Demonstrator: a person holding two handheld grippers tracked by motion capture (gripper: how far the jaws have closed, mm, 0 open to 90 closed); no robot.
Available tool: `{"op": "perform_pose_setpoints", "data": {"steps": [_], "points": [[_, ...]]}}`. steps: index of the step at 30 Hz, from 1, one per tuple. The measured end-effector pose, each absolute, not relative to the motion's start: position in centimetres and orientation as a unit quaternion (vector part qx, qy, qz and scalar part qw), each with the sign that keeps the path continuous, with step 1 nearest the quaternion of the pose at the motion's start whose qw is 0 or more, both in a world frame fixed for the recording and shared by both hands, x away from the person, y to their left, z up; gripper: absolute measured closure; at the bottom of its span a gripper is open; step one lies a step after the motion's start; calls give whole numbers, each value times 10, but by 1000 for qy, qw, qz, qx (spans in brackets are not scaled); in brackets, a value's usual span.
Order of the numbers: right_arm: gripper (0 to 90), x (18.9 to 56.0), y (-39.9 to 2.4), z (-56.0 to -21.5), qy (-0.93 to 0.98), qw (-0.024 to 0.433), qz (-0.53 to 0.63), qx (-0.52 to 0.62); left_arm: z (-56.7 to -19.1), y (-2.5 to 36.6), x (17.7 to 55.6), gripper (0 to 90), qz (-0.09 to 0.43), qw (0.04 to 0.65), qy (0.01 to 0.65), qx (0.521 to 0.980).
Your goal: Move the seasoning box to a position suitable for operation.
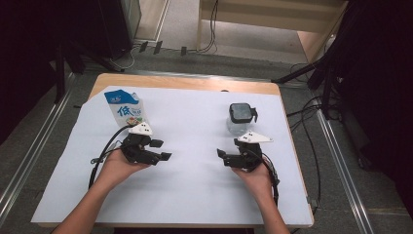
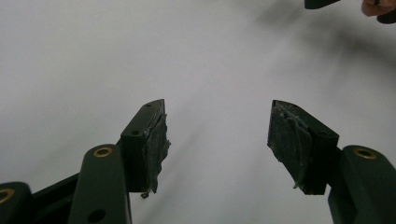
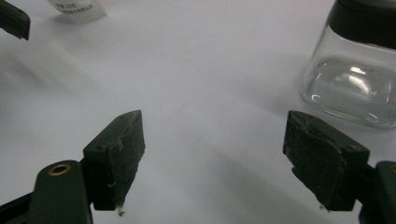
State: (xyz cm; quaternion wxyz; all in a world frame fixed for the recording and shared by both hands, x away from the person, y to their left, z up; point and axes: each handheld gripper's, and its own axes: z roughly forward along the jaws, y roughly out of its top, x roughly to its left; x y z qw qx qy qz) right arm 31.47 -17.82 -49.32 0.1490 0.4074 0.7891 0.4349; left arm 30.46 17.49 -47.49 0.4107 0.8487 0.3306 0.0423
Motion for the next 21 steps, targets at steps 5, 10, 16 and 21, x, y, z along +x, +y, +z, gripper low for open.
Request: {"op": "perform_pose_setpoints", "data": {"steps": [5, 10, 16, 21], "points": [[247, 315, -179, -492, 789, 158, 436, 402, -474, 175, 303, 366, 44, 414, 323, 850], [244, 314, -181, -491, 790, 157, 432, 406, -473, 178, 304, 369, 51, 411, 326, 850], [238, 314, -184, -490, 784, 161, 436, 411, -473, 181, 305, 363, 46, 407, 328, 852], [276, 315, -184, -492, 781, 172, 428, 422, -474, 181, 306, 365, 46, 411, 329, 849]]}}
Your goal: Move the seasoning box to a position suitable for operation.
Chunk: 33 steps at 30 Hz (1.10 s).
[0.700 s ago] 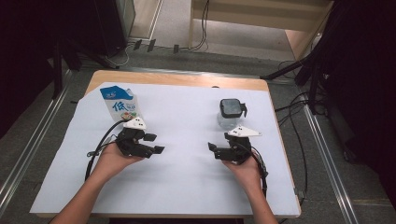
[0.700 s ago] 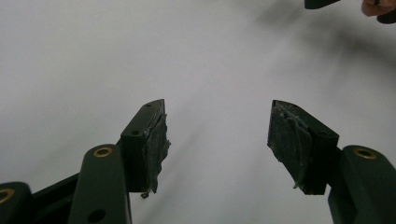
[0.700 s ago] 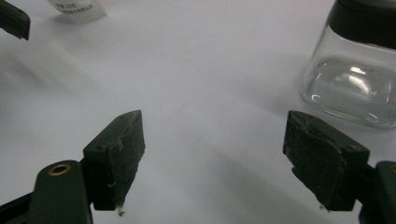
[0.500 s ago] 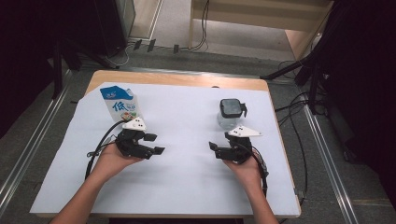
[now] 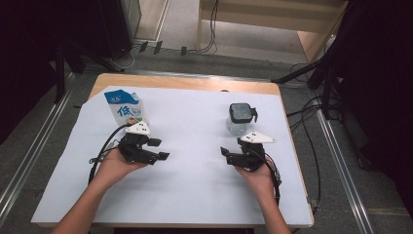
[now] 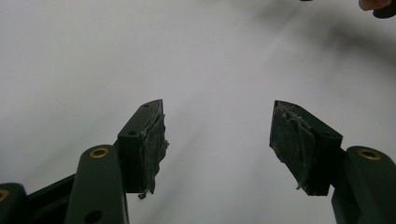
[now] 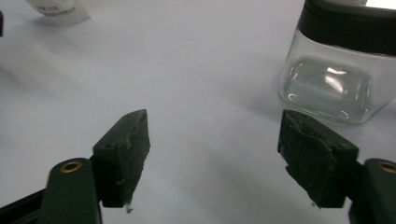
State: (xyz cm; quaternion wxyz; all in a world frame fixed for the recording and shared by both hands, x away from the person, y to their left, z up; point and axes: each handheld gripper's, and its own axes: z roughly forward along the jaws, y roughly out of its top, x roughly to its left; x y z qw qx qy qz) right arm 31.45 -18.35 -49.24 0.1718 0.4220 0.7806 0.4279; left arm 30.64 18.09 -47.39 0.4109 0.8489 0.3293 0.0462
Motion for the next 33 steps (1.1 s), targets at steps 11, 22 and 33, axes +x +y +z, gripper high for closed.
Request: {"op": "perform_pose_setpoints", "data": {"steps": [11, 22, 33], "points": [[143, 321, -189, -490, 761, 184, 425, 454, -473, 184, 306, 311, 41, 413, 332, 847], [4, 330, -197, -487, 744, 185, 438, 470, -472, 191, 303, 202, 26, 422, 343, 839], [2, 344, -204, -490, 737, 194, 424, 490, -474, 192, 299, 107, 14, 421, 334, 843]]}}
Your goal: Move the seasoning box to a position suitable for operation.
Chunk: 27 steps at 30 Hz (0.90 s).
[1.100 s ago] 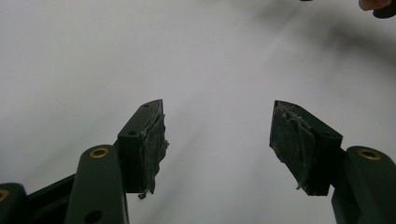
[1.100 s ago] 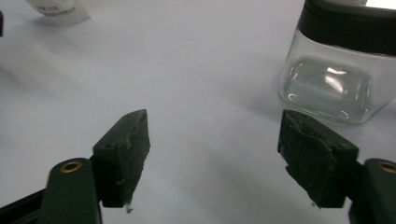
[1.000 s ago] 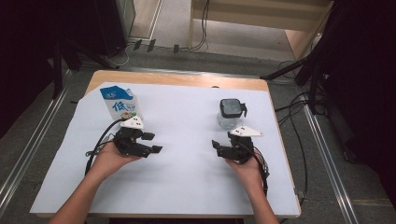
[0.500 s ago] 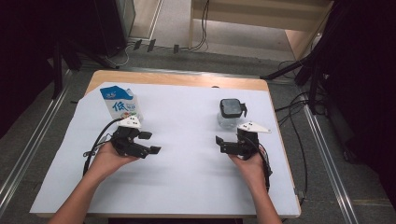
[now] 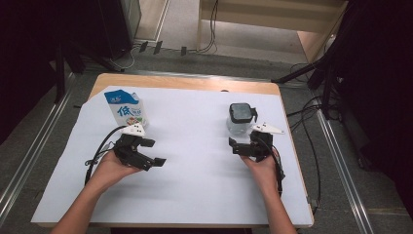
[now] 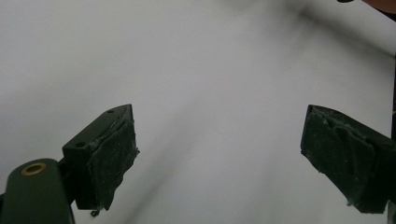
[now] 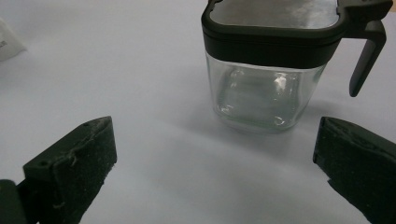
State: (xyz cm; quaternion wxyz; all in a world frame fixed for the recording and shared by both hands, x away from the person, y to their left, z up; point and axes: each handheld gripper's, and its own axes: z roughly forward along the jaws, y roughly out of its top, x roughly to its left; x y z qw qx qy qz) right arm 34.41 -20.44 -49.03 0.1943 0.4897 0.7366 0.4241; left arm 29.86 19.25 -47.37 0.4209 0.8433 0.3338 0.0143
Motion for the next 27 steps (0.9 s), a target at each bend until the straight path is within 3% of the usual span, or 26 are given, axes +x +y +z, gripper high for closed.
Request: {"op": "perform_pose_setpoints", "data": {"steps": [27], "points": [[46, 383, -204, -486, 714, 232, 406, 521, -472, 207, 284, 142, 33, 418, 358, 834]]}}
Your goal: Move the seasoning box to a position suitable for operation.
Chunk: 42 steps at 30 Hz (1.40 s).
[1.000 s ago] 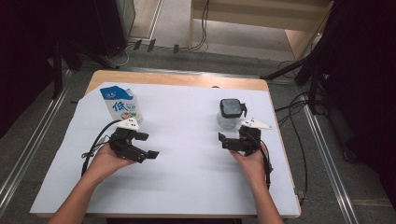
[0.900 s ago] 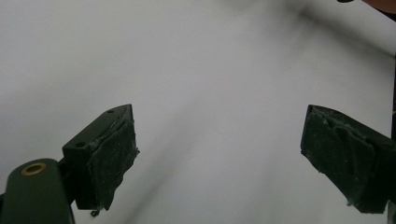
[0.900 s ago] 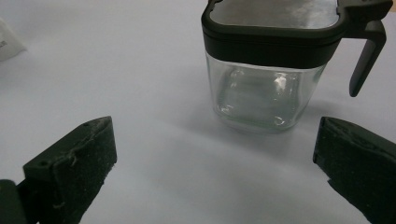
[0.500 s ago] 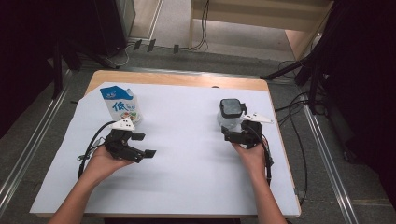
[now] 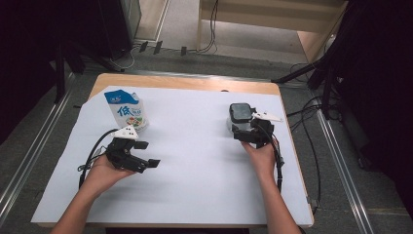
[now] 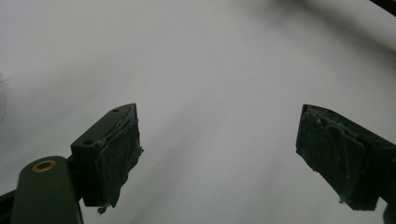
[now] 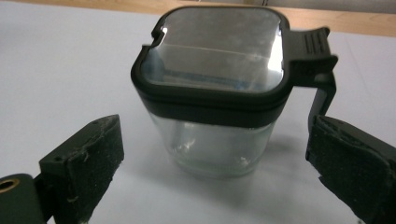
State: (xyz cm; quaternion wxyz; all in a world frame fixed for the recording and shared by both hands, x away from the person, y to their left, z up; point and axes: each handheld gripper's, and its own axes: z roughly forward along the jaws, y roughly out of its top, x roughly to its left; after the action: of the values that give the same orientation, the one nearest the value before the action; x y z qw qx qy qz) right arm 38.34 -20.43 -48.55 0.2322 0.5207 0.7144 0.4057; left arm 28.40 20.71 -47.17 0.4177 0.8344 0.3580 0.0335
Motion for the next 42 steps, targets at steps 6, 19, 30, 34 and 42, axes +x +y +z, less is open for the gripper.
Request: {"op": "perform_pose_setpoints", "data": {"steps": [6, 19, 30, 34, 42], "points": [[62, 394, -201, -487, 710, 227, 409, 526, -472, 209, 281, 143, 36, 418, 362, 833], [59, 416, -185, -500, 707, 237, 399, 533, -475, 212, 279, 143, 37, 418, 369, 829], [100, 427, -183, -508, 699, 242, 405, 538, -477, 218, 276, 144, 38, 419, 378, 825], [106, 428, -183, -508, 698, 243, 406, 538, -477, 220, 275, 145, 40, 420, 382, 822], [146, 424, -186, -505, 695, 255, 406, 535, -478, 219, 276, 155, 33, 420, 380, 823]]}}
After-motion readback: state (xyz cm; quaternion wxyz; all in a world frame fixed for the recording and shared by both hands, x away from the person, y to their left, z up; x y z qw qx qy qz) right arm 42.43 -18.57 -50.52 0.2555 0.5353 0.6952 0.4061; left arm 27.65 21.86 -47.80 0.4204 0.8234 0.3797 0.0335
